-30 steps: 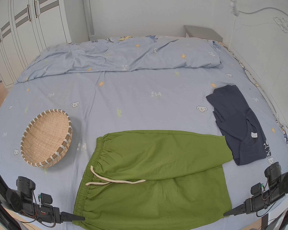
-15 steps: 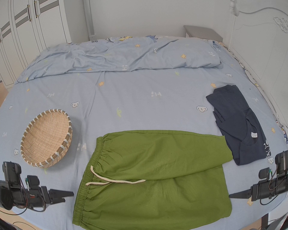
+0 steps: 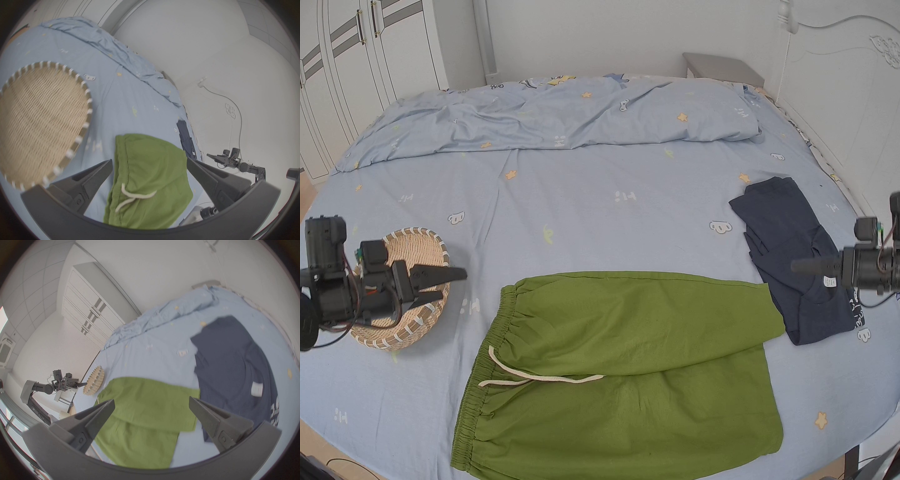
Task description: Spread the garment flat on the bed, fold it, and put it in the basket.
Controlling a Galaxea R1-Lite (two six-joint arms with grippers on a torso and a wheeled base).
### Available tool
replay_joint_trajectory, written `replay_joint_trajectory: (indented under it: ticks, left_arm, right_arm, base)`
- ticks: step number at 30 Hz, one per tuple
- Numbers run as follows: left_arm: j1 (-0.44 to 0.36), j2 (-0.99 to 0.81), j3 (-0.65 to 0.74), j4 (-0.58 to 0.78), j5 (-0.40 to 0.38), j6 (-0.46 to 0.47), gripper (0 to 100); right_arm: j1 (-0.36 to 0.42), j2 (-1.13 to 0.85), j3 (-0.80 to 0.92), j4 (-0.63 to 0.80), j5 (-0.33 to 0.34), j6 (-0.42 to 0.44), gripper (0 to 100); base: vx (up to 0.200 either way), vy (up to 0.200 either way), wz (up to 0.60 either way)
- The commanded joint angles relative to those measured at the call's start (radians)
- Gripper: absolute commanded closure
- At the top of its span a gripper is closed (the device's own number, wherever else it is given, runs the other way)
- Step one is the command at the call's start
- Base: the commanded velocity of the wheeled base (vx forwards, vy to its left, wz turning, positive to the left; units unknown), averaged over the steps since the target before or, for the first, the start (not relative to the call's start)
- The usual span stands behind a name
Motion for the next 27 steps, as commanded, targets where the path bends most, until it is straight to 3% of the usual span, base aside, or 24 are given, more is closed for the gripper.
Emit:
replay_joint_trajectory:
  ticks: [1,5,15,27]
  left_arm:
    - [-0.087,0.307,-0.306,-0.028,0.067,-0.025,0]
    - [-0.087,0.419,-0.387,-0.029,0.067,-0.024,0]
    - [-0.093,0.613,-0.464,-0.048,0.071,-0.022,0]
    - [-0.098,0.622,-0.455,-0.049,0.059,-0.020,0]
  right_arm:
    - [0.084,0.247,-0.340,0.050,-0.029,0.005,0]
    - [0.121,0.296,-0.364,0.048,-0.046,0.007,0]
    - [0.123,0.328,-0.360,0.045,-0.048,0.007,0]
    - [0.126,0.328,-0.350,0.045,-0.048,0.007,0]
  base:
    - [0.000,0.000,0.00]
    - [0.000,0.000,0.00]
    - [0.000,0.000,0.00]
    - [0.000,0.000,0.00]
